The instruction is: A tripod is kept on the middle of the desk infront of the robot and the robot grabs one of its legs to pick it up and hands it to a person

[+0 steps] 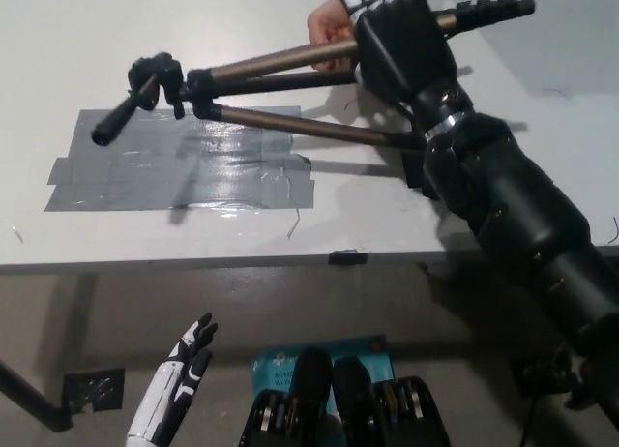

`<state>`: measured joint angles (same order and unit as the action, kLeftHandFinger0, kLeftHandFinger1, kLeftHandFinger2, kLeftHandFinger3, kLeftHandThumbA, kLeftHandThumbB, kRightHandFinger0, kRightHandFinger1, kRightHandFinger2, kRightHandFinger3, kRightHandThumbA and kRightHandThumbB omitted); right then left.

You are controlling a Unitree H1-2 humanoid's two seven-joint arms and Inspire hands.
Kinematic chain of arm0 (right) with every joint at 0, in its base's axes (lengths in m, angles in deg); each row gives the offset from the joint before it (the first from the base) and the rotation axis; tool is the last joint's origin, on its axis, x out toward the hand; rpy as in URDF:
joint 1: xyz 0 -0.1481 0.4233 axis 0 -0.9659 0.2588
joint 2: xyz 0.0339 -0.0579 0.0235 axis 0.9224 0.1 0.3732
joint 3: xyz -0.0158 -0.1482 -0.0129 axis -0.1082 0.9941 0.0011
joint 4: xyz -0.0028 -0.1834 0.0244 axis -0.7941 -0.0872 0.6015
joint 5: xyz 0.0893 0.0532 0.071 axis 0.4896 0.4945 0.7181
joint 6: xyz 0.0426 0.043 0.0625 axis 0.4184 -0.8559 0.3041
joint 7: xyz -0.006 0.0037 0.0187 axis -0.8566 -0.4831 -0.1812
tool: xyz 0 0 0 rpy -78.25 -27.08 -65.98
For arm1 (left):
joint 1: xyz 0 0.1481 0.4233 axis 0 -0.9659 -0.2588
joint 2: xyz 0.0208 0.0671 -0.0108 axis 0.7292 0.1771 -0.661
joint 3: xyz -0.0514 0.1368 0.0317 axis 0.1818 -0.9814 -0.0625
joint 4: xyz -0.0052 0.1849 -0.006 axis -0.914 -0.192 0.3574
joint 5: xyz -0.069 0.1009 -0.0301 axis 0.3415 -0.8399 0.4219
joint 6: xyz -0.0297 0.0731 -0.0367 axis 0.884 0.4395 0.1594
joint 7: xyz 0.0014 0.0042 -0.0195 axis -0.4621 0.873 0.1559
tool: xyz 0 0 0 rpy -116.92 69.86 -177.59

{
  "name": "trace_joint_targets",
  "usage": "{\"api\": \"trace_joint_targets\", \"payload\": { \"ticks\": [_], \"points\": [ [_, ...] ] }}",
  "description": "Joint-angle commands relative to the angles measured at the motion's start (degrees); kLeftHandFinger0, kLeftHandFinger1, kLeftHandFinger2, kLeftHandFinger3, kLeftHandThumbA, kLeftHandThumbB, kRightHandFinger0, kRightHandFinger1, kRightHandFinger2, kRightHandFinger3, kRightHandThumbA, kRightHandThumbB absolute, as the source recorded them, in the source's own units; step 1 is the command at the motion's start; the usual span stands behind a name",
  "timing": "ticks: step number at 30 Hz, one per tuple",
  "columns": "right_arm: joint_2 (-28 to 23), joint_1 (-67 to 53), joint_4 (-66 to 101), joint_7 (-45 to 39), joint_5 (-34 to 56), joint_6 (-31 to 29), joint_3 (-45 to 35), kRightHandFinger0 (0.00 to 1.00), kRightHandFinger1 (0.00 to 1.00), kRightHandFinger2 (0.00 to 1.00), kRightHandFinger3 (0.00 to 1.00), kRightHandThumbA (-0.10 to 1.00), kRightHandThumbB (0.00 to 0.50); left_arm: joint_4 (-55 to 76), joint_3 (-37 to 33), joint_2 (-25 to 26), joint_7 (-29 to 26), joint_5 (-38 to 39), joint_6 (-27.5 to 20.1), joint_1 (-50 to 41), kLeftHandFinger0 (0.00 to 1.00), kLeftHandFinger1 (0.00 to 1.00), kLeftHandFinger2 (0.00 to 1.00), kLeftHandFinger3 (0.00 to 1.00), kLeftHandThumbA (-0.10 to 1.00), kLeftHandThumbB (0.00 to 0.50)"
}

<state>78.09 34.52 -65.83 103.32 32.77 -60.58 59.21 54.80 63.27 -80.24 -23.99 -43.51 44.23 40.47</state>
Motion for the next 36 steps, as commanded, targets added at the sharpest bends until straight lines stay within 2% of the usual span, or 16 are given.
{"api": "trace_joint_targets", "payload": {
  "ticks": [1, 4, 7, 9, 11, 13, 17, 21, 24, 26, 30, 32, 35, 36],
  "points": [
    [-8.45, 4.54, 29.28, -53.57, 31.88, 21.28, -1.84, 1.00, 1.00, 1.00, 1.00, 0.68, 0.500, 2.75, 0.48, 1.55, 1.66, 1.27, 0.63, -0.04, 0.94, 1.00, 1.00, 1.00, 1.00, 0.123],
    [-11.30, 6.01, 33.77, -60.16, 40.94, 26.47, -2.74, 1.00, 1.00, 1.00, 1.00, 0.76, 0.500, 2.64, 0.45, 1.68, 1.76, 1.24, 0.47, 0.28, 0.97, 1.00, 1.00, 1.00, 1.00, 0.120],
    [-14.33, 7.48, 36.73, -64.46, 47.63, 27.04, -3.18, 1.00, 1.00, 1.00, 1.00, 0.84, 0.500, 2.38, 0.56, 1.77, 1.64, 1.18, 0.30, 0.63, 1.00, 1.00, 1.00, 1.00, 1.00, 0.134],
    [-16.00, 7.91, 39.47, -66.14, 50.92, 28.71, -3.75, 1.00, 1.00, 1.00, 1.00, 0.81, 0.500, 2.22, 0.67, 1.75, 1.55, 1.36, -0.06, 0.71, 1.00, 1.00, 1.00, 1.00, 1.00, 0.119],
    [-18.42, 7.69, 44.52, -66.71, 54.19, 31.12, -4.59, 1.00, 1.00, 1.00, 1.00, 0.78, 0.500, 2.37, 0.59, 1.76, 1.33, 0.83, 0.02, 0.68, 0.94, 1.00, 1.00, 1.00, 1.00, 0.119],
    [-19.96, 6.89, 48.28, -65.80, 56.43, 31.81, -5.57, 1.00, 1.00, 1.00, 1.00, 0.76, 0.500, 1.92, 0.51, 1.63, 1.06, 0.67, -0.81, 0.68, 0.97, 1.00, 1.00, 1.00, 1.00, 0.120],
    [-21.89, 4.57, 56.56, -60.59, 62.56, 31.93, -9.82, 1.00, 1.00, 1.00, 1.00, 0.72, 0.500, 1.89, 0.45, 1.30, 0.58, 0.14, -0.64, 0.54, 1.00, 1.00, 0.99, 0.99, 1.00, 0.120],
    [-24.45, 1.58, 64.98, -54.20, 69.55, 32.22, -15.34, 1.00, 1.00, 1.00, 1.00, 0.77, 0.500, 1.87, 0.53, 1.28, 0.37, -0.23, -0.60, 2.13, 1.00, 1.00, 0.99, 1.00, 1.00, 0.110],
    [-27.40, -3.77, 73.29, -46.87, 72.67, 30.27, -19.03, 1.00, 1.00, 1.00, 1.00, 0.94, 0.500, 1.62, 0.64, 1.26, 0.57, 0.22, -0.25, 2.98, 1.00, 1.00, 1.00, 1.00, 1.00, 0.122],
    [-28.99, -9.69, 79.62, -41.31, 74.45, 29.60, -20.77, 1.00, 1.00, 1.00, 1.00, 1.00, 0.500, 1.52, 0.73, 1.28, 0.26, -0.08, -0.53, 3.06, 0.99, 1.00, 1.00, 1.00, 1.00, 0.110],
    [-31.32, -19.36, 87.16, -34.95, 74.46, 27.93, -22.45, 1.00, 1.00, 1.00, 1.00, 1.00, 0.500, 1.46, 0.96, 1.30, 0.09, -0.04, -0.51, 3.85, 0.99, 1.00, 1.00, 1.00, 1.00, 0.105],
    [-32.82, -26.88, 91.74, -30.99, 75.92, 26.85, -22.45, 1.00, 1.00, 1.00, 1.00, 0.90, 0.500, 1.55, 1.13, 1.27, 0.23, 0.42, -0.15, 4.08, 1.00, 1.00, 1.00, 1.00, 1.00, 0.101],
    [-30.98, -37.43, 94.19, -28.14, 71.15, 24.49, -20.80, 1.00, 1.00, 1.00, 1.00, 0.93, 0.500, 1.03, 1.09, 1.24, 0.15, 0.50, -0.79, 4.19, 1.00, 1.00, 1.00, 1.00, 1.00, 0.126],
    [-29.98, -39.31, 93.88, -28.05, 70.28, 23.81, -20.23, 1.00, 1.00, 1.00, 1.00, 0.94, 0.500, 0.88, 1.11, 1.17, 0.09, 0.54, -0.90, 4.29, 1.00, 1.00, 1.00, 1.00, 1.00, 0.119]
  ]
}}
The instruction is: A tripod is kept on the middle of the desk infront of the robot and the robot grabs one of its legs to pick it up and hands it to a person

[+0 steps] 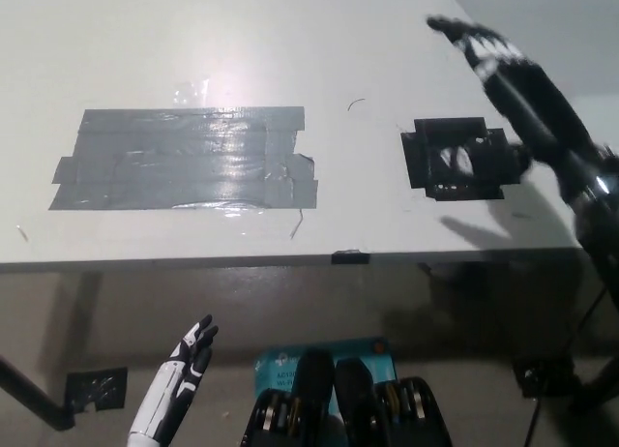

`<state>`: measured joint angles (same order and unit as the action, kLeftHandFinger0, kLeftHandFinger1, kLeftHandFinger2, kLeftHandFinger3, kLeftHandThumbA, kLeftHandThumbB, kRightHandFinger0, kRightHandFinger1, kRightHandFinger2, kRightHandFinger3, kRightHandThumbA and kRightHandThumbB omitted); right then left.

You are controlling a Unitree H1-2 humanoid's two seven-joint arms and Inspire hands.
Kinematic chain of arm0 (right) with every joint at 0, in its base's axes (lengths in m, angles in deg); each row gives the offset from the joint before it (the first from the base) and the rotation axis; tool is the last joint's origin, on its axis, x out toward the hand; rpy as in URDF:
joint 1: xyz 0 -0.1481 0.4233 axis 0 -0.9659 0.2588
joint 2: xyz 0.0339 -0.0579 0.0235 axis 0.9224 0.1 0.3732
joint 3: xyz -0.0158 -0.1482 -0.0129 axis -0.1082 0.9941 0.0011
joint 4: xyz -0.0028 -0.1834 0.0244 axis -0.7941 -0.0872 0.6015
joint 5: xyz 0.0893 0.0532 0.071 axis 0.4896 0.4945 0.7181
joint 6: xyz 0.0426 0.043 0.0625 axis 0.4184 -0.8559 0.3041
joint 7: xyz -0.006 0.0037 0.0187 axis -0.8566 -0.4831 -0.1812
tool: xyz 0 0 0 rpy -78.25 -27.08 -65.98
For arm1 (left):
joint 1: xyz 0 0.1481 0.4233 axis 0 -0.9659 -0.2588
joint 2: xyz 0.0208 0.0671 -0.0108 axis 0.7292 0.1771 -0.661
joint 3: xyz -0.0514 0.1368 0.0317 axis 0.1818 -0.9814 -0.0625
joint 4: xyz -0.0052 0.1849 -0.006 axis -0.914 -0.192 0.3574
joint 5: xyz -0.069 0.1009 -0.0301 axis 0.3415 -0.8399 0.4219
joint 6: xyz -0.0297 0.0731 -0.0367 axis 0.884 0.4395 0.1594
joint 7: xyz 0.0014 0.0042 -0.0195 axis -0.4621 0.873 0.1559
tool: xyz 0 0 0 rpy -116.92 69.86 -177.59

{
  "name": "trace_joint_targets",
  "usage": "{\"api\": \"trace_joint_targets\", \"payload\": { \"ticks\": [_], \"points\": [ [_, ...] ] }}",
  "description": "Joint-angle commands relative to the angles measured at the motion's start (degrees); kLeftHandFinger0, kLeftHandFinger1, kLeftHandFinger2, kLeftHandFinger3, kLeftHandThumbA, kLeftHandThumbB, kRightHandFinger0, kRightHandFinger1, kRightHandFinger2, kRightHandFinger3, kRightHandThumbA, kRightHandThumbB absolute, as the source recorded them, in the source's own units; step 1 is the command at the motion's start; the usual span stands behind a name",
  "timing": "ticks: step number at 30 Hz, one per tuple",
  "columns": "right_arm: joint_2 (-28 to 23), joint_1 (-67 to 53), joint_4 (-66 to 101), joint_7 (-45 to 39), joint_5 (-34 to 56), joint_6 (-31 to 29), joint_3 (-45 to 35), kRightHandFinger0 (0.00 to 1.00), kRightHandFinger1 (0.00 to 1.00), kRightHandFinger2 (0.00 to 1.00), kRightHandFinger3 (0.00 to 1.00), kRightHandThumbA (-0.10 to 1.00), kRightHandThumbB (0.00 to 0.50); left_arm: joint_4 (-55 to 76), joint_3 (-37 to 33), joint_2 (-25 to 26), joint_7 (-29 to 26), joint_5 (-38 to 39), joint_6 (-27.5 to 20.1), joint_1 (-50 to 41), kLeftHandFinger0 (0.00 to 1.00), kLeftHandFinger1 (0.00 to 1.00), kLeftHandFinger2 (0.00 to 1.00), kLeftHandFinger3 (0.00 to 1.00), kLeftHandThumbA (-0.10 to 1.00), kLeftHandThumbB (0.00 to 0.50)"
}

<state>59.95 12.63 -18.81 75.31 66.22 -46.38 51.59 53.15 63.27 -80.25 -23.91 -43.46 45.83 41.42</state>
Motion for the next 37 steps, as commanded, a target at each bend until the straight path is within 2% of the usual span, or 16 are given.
{"api": "trace_joint_targets", "payload": {
  "ticks": [1, 5, 6, 8, 9, 11, 12, 14, 16, 18, 19, 23, 28, 35, 36, 37],
  "points": [
    [-10.00, -20.48, 45.81, -0.02, 35.30, 8.07, -11.51, 1.00, 1.00, 1.00, 1.00, 0.94, 0.495, 2.33, 1.17, 1.09, -0.07, 0.61, -2.67, 3.35, 1.00, 1.00, 1.00, 1.00, 1.00, 0.112],
    [-2.25, -27.62, 36.45, 0.11, 28.99, -0.05, -8.71, 1.00, 1.00, 1.00, 1.00, 1.00, 0.455, 1.91, 1.16, 1.00, -0.54, 0.02, -2.96, 3.59, 1.00, 1.00, 1.00, 1.00, 1.00, 0.128],
    [-0.50, -28.64, 34.00, 0.06, 29.11, -0.99, -8.38, 1.00, 1.00, 1.00, 1.00, 0.99, 0.414, 2.10, 1.31, 0.92, -0.45, 0.41, -2.61, 3.70, 1.00, 1.00, 1.00, 1.00, 1.00, 0.127],
    [2.02, -29.89, 30.66, 0.51, 28.40, -2.21, -8.29, 1.00, 1.00, 1.00, 1.00, 0.98, 0.405, 1.93, 1.45, 0.81, -0.49, 0.60, -2.27, 4.03, 1.00, 1.00, 1.00, 1.00, 1.00, 0.141],
    [6.00, -31.80, 24.76, 0.99, 30.35, -5.00, -8.65, 1.00, 1.00, 1.00, 1.00, 0.93, 0.386, 1.37, 1.30, 0.73, -0.55, 0.38, -2.55, 4.18, 1.00, 1.00, 1.00, 1.00, 1.00, 0.145],
    [12.46, -34.73, 13.28, 0.60, 34.25, -10.60, -9.29, 1.00, 1.00, 1.00, 1.00, 0.94, 0.310, 1.22, 1.18, 0.54, -0.61, 0.38, -2.71, 3.13, 1.00, 1.00, 1.00, 1.00, 1.00, 0.151],
    [14.36, -35.88, 9.90, 0.60, 33.43, -11.72, -9.21, 1.00, 1.00, 1.00, 1.00, 1.00, 0.256, 1.27, 1.29, 0.47, -0.69, 0.69, -3.11, 2.30, 1.00, 1.00, 1.00, 1.00, 1.00, 0.145],
    [17.21, -35.82, 6.22, 0.43, 33.01, -10.90, -9.69, 1.00, 1.00, 1.00, 1.00, 1.00, 0.254, 1.24, 1.49, 0.65, -0.89, 0.57, -3.25, 2.42, 1.00, 1.00, 1.00, 1.00, 1.00, 0.134],
    [19.10, -34.98, 3.79, -0.81, 33.48, -9.87, -10.43, 1.00, 1.00, 1.00, 1.00, 1.00, 0.201, 1.40, 2.01, 0.65, -1.16, 0.82, -2.83, 3.16, 1.00, 1.00, 1.00, 1.00, 1.00, 0.143],
    [19.97, -34.60, 2.27, -1.59, 33.46, -9.15, -10.95, 1.00, 1.00, 1.00, 1.00, 1.00, 0.177, 0.96, 2.41, 0.55, -1.81, 0.62, -3.24, 3.67, 1.00, 1.00, 1.00, 1.00, 1.00, 0.145],
    [20.69, -33.71, 0.37, -2.49, 33.25, -8.89, -11.43, 1.00, 1.00, 1.00, 1.00, 1.00, 0.170, 1.08, 2.93, 0.66, -1.81, 1.07, -2.73, 4.47, 1.00, 1.00, 1.00, 1.00, 1.00, 0.172],
    [20.66, -34.78, -1.01, -4.25, 31.17, -8.46, -12.04, 1.00, 1.00, 1.00, 1.00, 1.00, 0.094, 1.67, 2.74, 0.33, -1.62, 0.28, -2.65, 3.87, 1.00, 1.00, 1.00, 1.00, 1.00, 0.171],
    [20.85, -34.02, -2.58, -6.66, 30.75, -8.36, -12.03, 1.00, 1.00, 1.00, 1.00, 1.00, 0.113, 1.23, 3.49, 0.23, -1.53, -0.06, -2.21, 4.37, 1.00, 1.00, 1.00, 1.00, 1.00, 0.191],
    [20.67, -34.21, -2.59, -7.15, 29.62, -7.99, -12.14, 1.00, 1.00, 1.00, 1.00, 1.00, 0.125, 1.73, 3.56, -0.11, -1.23, -0.06, -1.83, 4.45, 1.00, 1.00, 1.00, 1.00, 1.00, 0.164],
    [20.59, -33.90, -2.59, -7.40, 29.54, -7.76, -12.15, 1.00, 1.00, 1.00, 1.00, 1.00, 0.158, 1.48, 3.61, -0.11, -1.15, 0.14, -1.99, 4.71, 1.00, 1.00, 1.00, 1.00, 1.00, 0.176],
    [20.59, -33.90, -2.59, -7.40, 29.54, -7.76, -12.15, 1.00, 1.00, 1.00, 1.00, 1.00, 0.158, 1.48, 3.61, -0.11, -1.15, 0.14, -1.99, 4.71, 1.00, 1.00, 1.00, 1.00, 1.00, 0.176]
  ]
}}
